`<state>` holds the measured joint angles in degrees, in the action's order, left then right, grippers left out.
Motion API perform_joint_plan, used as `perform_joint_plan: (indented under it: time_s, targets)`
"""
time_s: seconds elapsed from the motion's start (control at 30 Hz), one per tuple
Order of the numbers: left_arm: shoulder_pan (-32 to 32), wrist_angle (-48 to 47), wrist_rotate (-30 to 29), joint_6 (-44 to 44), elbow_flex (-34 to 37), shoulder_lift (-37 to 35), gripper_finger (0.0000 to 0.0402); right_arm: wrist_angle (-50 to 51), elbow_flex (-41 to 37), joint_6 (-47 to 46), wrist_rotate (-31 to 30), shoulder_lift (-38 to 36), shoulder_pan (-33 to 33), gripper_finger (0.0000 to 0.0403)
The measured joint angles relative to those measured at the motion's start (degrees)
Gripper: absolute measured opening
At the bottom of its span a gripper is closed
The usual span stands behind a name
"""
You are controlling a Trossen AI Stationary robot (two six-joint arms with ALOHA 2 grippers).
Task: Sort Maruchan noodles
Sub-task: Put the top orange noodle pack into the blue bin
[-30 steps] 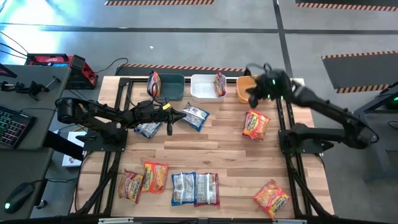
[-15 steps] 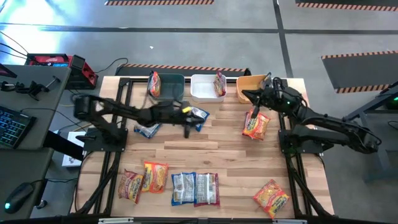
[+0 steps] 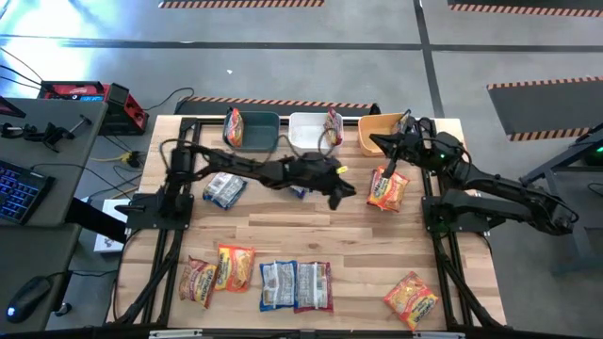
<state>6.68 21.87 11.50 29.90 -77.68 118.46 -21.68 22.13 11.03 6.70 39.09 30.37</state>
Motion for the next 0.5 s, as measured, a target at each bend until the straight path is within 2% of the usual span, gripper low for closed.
perform_joint_plan:
  time_s: [0.27,0.5]
  targets:
    - [0.2,-3.6,0.5,2.9,-12.6,11.5,0.0187,0.1,0.0,1.0,0.0,0.0,0.0,0.0000]
    - [0.9,-2.6,0.7,2.7,-20.8,18.5,0.0217,0.2,0.0,1.0,0.3,0.0,0.0,0.0000]
